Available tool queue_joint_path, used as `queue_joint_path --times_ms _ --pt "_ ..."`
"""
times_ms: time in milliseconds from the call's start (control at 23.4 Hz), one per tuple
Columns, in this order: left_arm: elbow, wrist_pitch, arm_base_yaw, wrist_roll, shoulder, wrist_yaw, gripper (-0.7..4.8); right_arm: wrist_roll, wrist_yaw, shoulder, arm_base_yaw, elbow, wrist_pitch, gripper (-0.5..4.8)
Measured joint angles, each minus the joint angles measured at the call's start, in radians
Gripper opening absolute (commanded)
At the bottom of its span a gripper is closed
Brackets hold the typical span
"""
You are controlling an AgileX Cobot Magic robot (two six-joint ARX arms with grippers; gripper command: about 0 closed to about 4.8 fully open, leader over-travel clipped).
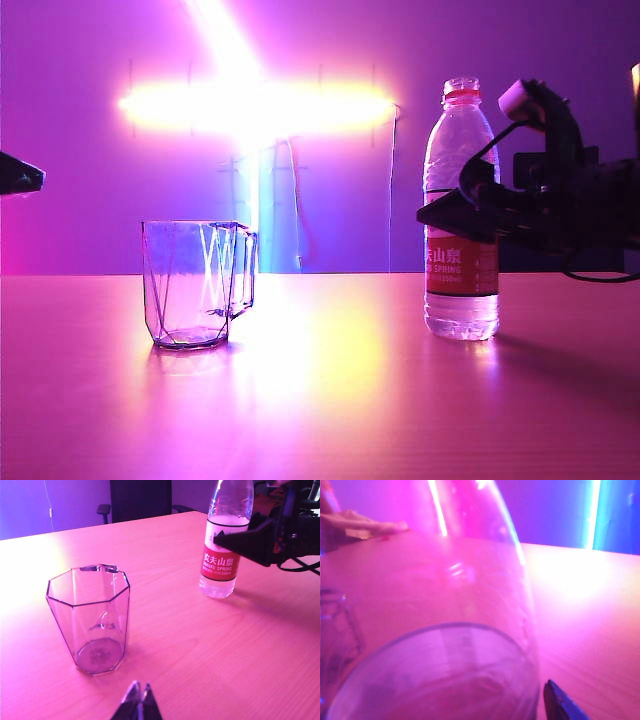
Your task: Pick up the mineral water bottle on the table and pour water into the mug until it's half full.
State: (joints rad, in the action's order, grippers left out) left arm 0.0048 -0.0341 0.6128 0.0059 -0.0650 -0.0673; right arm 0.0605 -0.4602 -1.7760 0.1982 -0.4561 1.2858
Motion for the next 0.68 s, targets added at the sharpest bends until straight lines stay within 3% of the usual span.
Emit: queue_joint_path --times_ms 427,512,555,598,683 --pt "0.000 0.000 0.000 0.000 0.000 0.000 -0.02 0.014 -0.002 0.000 0.011 -0.008 -0.059 4.77" --pt "0.000 0.000 0.000 0.000 0.000 0.000 -0.02 0.014 -0.004 0.000 0.019 -0.008 -0.059 4.32" --pt "0.000 0.000 0.000 0.000 0.000 0.000 -0.02 0.014 -0.004 0.000 0.022 -0.008 -0.059 3.72" --pt "0.000 0.000 0.000 0.000 0.000 0.000 -0.02 0.014 -0.003 0.000 0.024 -0.008 -0.059 3.51" --pt "0.000 0.000 0.000 0.000 0.000 0.000 -0.02 0.014 -0.001 0.000 0.024 -0.008 -0.061 3.49"
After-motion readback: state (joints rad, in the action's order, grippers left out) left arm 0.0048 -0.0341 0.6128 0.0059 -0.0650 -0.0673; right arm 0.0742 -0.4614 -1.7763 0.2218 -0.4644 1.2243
